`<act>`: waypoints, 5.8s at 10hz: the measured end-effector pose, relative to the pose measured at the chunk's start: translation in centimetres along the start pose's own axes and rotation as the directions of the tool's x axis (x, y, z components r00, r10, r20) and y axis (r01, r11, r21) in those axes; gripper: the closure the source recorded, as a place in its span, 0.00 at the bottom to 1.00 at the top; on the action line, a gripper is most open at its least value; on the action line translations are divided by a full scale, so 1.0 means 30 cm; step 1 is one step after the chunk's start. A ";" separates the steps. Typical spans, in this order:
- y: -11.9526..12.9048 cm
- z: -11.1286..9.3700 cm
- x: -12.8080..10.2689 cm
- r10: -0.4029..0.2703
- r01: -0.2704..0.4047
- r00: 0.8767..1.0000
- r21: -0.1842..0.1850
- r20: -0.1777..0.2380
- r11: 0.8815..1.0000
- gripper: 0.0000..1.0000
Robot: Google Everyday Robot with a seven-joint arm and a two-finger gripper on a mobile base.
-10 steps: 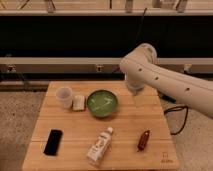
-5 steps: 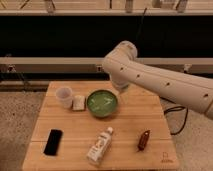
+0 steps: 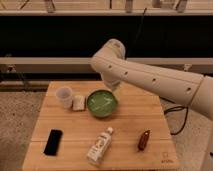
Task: Place the ceramic cup in the ceramic bowl
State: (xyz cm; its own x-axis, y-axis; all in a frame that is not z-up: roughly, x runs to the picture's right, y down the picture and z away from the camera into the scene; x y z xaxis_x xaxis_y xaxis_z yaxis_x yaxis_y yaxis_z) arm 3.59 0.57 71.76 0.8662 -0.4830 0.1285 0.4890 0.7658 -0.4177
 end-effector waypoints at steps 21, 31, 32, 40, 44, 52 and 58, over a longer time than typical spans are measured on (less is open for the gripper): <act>-0.291 0.087 -0.331 -0.303 0.301 0.952 0.046 0.046 0.953 0.20; -0.373 0.198 -0.464 -0.407 0.404 0.908 0.043 0.098 0.914 0.20; -0.376 0.212 -0.470 -0.415 0.413 0.904 0.039 0.105 0.910 0.20; -0.430 0.317 -0.570 -0.497 0.504 0.850 0.007 0.173 0.864 0.20; -0.441 0.375 -0.615 -0.535 0.545 0.821 0.003 0.202 0.838 0.20; -0.427 0.462 -0.664 -0.534 0.548 0.813 0.004 0.231 0.836 0.22; -0.413 0.482 -0.652 -0.526 0.542 0.814 0.007 0.245 0.841 0.79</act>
State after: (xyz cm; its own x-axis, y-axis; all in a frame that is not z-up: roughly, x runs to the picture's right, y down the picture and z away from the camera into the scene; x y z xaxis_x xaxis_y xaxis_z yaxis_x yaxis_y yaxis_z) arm -17.91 6.67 87.44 0.4730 -0.6923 0.5450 0.8808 0.3854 -0.2750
